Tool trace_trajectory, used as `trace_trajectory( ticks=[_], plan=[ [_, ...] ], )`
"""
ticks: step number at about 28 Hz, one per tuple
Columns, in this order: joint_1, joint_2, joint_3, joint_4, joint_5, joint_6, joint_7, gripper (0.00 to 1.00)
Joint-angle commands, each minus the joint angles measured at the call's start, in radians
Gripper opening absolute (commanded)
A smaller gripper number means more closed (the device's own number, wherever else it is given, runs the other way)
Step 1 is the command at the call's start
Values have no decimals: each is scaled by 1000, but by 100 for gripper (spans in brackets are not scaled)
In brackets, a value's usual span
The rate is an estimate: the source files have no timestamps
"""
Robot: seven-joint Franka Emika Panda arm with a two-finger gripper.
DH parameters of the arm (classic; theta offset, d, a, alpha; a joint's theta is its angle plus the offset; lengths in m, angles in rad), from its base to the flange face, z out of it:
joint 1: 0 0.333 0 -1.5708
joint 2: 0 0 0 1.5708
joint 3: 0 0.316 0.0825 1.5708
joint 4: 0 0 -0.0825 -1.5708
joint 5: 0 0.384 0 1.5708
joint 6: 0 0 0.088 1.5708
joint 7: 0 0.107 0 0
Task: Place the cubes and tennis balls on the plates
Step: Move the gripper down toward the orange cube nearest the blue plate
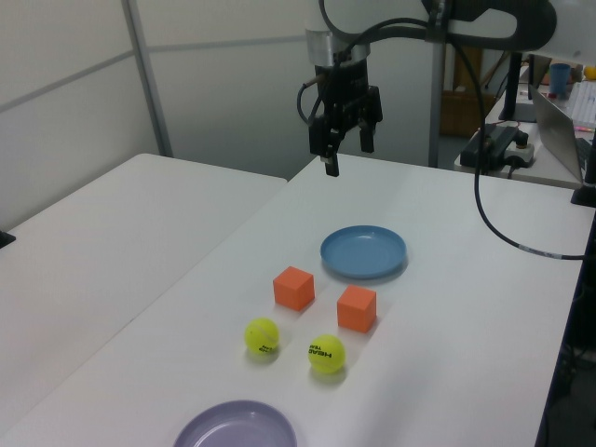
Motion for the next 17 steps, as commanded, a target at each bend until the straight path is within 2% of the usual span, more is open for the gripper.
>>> trace_trajectory(
  ticks=[1,5,9,17],
  plan=[
    [0,-6,8,-13,21,-42,-114,100],
    [6,41,11,-18,16,-39,-108,100],
    [50,135,9,-18,-10,-26,-105,100],
    [67,270,5,-21,-71,178,-91,100]
  ],
)
